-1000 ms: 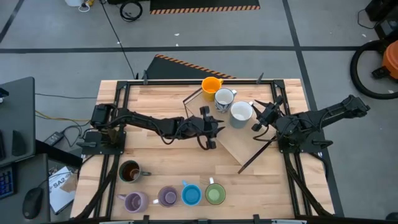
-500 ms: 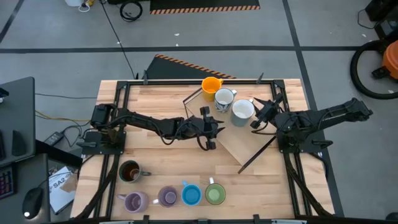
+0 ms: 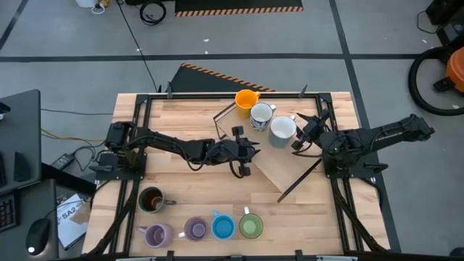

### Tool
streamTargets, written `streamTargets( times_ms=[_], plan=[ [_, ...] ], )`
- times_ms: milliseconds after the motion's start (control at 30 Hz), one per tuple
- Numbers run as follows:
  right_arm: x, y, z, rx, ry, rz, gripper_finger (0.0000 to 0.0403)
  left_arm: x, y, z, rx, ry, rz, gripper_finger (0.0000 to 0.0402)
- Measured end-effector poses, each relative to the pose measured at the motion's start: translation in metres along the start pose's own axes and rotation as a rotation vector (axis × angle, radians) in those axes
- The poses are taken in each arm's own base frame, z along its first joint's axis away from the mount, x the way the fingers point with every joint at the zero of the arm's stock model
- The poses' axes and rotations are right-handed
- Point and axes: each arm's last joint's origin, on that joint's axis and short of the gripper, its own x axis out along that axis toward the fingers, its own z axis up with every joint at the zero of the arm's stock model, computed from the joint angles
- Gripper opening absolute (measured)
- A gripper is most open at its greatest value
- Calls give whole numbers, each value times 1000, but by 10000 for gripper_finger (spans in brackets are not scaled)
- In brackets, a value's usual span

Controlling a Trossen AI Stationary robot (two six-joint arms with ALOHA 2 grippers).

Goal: Place coffee mugs
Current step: Put the light blue mug on the shelf, then put the green mug on the shelf

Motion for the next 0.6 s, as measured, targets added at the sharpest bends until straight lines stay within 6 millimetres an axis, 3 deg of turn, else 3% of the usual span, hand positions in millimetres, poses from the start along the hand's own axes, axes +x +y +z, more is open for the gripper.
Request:
streamTargets(
  times_ms=[600],
  plan=[
    [-14,3,-3,-1,-22,42,174,-10,-14,3,28,24,2,116]
  ],
)
